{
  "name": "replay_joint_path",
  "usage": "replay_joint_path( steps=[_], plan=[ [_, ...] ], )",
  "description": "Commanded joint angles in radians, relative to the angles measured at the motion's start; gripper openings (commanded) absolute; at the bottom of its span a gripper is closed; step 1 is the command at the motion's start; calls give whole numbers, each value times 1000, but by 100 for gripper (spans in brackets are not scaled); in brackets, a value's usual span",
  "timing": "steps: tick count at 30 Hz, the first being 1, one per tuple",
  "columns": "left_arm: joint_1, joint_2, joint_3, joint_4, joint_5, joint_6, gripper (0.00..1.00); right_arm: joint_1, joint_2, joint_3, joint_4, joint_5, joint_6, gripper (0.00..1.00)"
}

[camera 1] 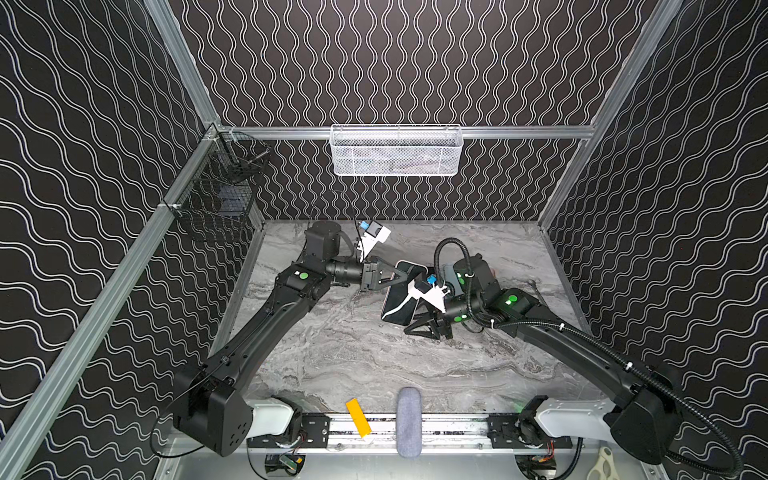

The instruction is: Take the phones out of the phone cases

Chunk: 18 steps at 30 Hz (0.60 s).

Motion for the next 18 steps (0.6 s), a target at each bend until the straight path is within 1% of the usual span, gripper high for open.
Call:
replay_joint_path(
  steps=[1,3,8,15,18],
  plan=[
    [-2,-1,6,67,28,-18,0,10,-2,1,11,-6,-26,44],
    [-4,-1,5,71,24,-20,0,13,-6,3,13,-9,-25,38],
    [-6,2,8,85,30,-34,0,19,-13,2,16,-13,-18,29],
    [-7,8,4,111,38,-54,0,34,-18,-3,39,-20,9,11],
    [-7,17,6,119,40,-58,0,44,-25,-4,56,-16,24,7]
  ],
)
